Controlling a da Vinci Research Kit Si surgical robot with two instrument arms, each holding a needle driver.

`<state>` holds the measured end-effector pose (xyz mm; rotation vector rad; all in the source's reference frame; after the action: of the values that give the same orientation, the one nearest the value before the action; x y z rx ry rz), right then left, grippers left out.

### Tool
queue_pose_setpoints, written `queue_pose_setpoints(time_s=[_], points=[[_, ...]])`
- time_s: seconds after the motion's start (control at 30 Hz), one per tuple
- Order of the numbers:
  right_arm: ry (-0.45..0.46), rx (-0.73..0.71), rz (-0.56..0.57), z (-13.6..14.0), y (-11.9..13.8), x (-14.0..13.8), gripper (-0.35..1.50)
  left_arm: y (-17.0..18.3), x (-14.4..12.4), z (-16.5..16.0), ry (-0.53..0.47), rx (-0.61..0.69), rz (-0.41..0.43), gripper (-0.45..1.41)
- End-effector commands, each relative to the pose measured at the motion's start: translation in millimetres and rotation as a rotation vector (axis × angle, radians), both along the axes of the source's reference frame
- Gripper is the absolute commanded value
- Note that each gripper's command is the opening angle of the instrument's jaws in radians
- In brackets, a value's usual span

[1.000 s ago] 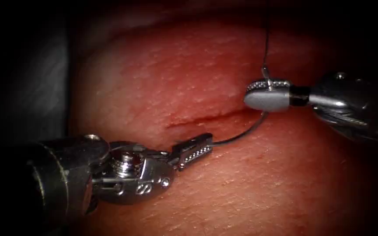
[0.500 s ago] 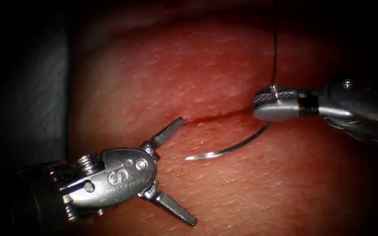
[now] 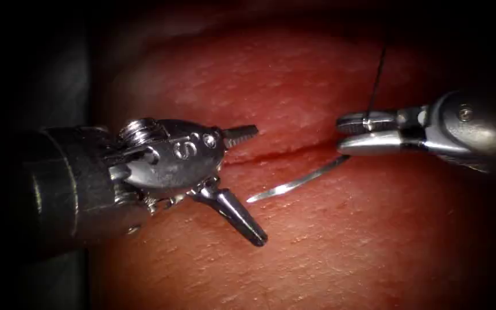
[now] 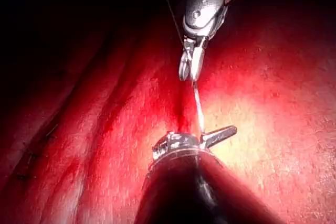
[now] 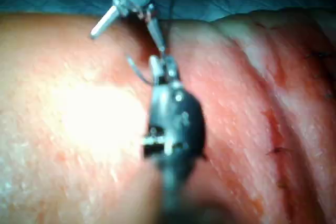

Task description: Wound Closure

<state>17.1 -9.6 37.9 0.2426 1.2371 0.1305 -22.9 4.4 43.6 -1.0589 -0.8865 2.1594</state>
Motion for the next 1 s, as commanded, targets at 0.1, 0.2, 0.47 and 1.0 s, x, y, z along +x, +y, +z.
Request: queue_pose_setpoints(time_s=[0.1,0.2,0.47,1.0], points=[[0.034,-0.073,-0.042,0.3,-0.6,0.7,-0.35,0.4,-1.1,1.0,-0.012,0.065,0.027,1.01],[0.052,-0.095,-0.077,0.2,-0.7,0.8,-0.35,0.8,-1.6,1.4,-0.019,0.106,0.038,0.96],[0.069,-0.199,-0.210,-0.5,-1.6,1.4,-0.35,2.1,-2.3,2.7,-0.042,0.142,0.082,0.96],[0.083,-0.292,-0.258,-0.9,-1.8,2.0,-0.35,1.2,-3.0,4.2,-0.046,0.237,0.154,0.86]])
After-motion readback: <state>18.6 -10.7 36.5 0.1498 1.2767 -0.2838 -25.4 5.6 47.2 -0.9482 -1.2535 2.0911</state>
